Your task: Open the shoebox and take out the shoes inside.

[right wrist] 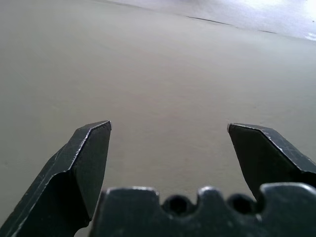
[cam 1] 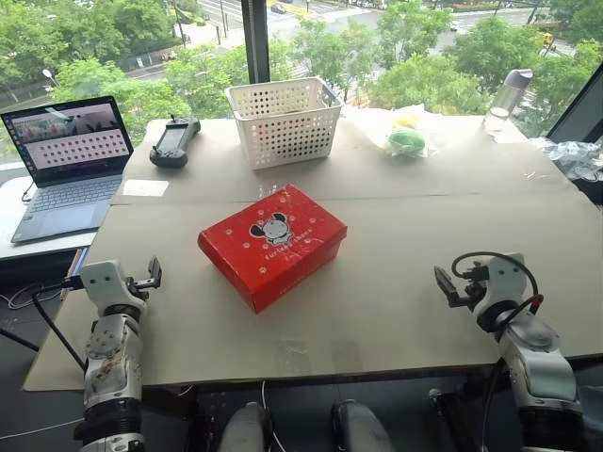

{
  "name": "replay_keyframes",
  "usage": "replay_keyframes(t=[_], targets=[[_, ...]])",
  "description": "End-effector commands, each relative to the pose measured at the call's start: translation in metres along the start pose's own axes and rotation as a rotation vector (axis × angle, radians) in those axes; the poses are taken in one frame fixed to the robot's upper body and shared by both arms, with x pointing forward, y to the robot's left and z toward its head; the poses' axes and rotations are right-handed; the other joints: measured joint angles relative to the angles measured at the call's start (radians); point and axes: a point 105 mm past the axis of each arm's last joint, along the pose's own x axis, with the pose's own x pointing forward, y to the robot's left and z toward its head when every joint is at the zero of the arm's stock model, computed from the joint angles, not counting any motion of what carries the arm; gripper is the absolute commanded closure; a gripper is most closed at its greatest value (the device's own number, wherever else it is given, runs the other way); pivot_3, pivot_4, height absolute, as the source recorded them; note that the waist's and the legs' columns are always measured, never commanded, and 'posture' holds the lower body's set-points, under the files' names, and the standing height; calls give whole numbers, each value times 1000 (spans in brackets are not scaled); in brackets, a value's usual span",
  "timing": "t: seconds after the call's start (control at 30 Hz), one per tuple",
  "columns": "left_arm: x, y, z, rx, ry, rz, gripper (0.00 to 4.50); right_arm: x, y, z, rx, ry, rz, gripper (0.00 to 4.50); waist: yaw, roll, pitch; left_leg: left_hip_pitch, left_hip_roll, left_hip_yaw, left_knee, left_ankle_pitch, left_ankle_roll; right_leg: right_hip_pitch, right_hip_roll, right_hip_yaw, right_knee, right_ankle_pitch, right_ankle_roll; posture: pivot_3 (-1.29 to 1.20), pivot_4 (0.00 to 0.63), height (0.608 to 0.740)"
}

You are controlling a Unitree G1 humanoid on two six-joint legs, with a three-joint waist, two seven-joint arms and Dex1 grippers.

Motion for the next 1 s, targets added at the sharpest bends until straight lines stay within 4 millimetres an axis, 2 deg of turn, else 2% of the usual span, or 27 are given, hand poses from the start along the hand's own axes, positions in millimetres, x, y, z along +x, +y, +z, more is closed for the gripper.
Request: replay_keyframes(t=[0.03,0.13,0.27,0.33,0.37,0.4,0.43,0.5,0.63,0.67,0.73,0.8,0.83,1.0], targets=[[1,-1,10,20,-29,-13,141,0,-6,9,-17,-43,-24,0,0,0,0,0,0,0,0,0,0,0,0,0,0,0,0,0,150,733],[-4,-9,6,28,-6,-79,141,5,-9,8,-17,-31,-14,0,-1,0,0,0,0,0,0,0,0,0,0,0,0,0,0,0,150,733],[-24,-30,7,83,67,-382,141,29,-13,32,-77,-55,80,0,-17,0,0,0,0,1,0,0,0,-1,-1,1,0,1,0,0,150,733],[-41,-36,11,82,126,-552,141,42,-12,44,-109,-59,136,0,-26,0,0,0,0,1,0,0,0,-2,0,1,0,1,0,0,150,733],[-50,-38,14,87,150,-631,384,48,-11,49,-121,-60,166,0,-30,-1,0,0,1,1,0,0,0,-2,0,1,0,0,0,0,150,733],[-58,-40,17,90,174,-695,663,53,-10,55,-139,-64,192,253,-33,-1,1,0,1,1,-1,0,0,-3,0,1,0,0,-1,0,150,733],[-64,-41,21,81,197,-745,734,59,-9,59,-162,-66,209,506,-32,-1,1,0,1,1,-1,0,0,-3,1,1,0,0,-1,0,150,733],[-71,-44,30,85,210,-828,1427,69,-3,70,-186,-90,258,959,-31,-1,1,0,1,1,-3,0,0,-4,1,0,-1,-1,-3,0,150,733],[-72,-52,41,84,215,-882,2782,89,19,78,-214,-93,359,2327,-28,-1,1,0,1,0,-3,1,1,-4,0,0,0,-1,-3,0,150,733],[-72,-55,43,85,212,-889,2936,93,24,79,-226,-91,378,2464,-27,-1,1,0,1,0,-3,1,1,-4,0,0,0,-1,-3,0,150,733],[-73,-65,45,82,204,-913,3799,102,46,87,-208,-114,452,3391,-28,-1,1,-1,1,1,-3,1,2,-3,0,0,-1,0,-3,0,150,733],[-78,-77,44,76,214,-956,4461,109,72,96,-202,-133,546,4086,-31,-1,1,-1,1,1,-3,2,4,-3,0,0,-2,2,-6,0,150,733],[-80,-82,43,73,219,-975,4500,111,82,100,-207,-140,576,4463,-33,-1,1,-1,0,1,-3,4,6,-3,0,0,-2,2,-7,0,150,733],[-90,-108,42,56,245,-1070,4500,114,127,114,-214,-158,739,4489,-33,-1,1,-1,1,1,-3,4,7,-4,1,-1,1,4,-8,0,150,733]])
